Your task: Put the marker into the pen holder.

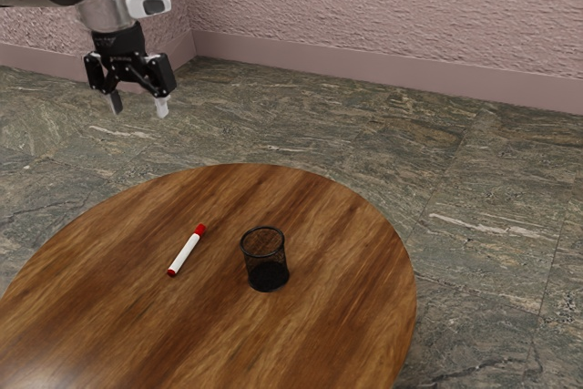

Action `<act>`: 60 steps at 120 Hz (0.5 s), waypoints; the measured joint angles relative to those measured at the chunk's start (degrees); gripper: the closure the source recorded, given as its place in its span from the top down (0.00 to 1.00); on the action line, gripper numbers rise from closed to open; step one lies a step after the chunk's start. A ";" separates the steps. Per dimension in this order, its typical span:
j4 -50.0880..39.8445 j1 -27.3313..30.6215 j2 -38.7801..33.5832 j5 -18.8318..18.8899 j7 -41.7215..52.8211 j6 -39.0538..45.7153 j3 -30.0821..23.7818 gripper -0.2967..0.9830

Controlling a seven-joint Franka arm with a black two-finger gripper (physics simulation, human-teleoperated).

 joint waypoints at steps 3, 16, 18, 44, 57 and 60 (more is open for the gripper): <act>-0.01 -0.63 0.15 0.00 0.01 0.09 0.15 0.77; -3.26 -2.87 -1.18 0.10 0.03 0.67 0.57 0.77; -5.28 -3.30 -2.07 0.12 0.03 1.02 0.83 0.77; -29.36 -2.07 -5.66 0.08 -0.08 11.26 6.32 0.77; -31.87 -1.83 1.66 -0.69 -0.11 18.05 7.17 0.77; -31.40 -1.78 3.17 -0.85 -0.10 19.37 7.21 0.77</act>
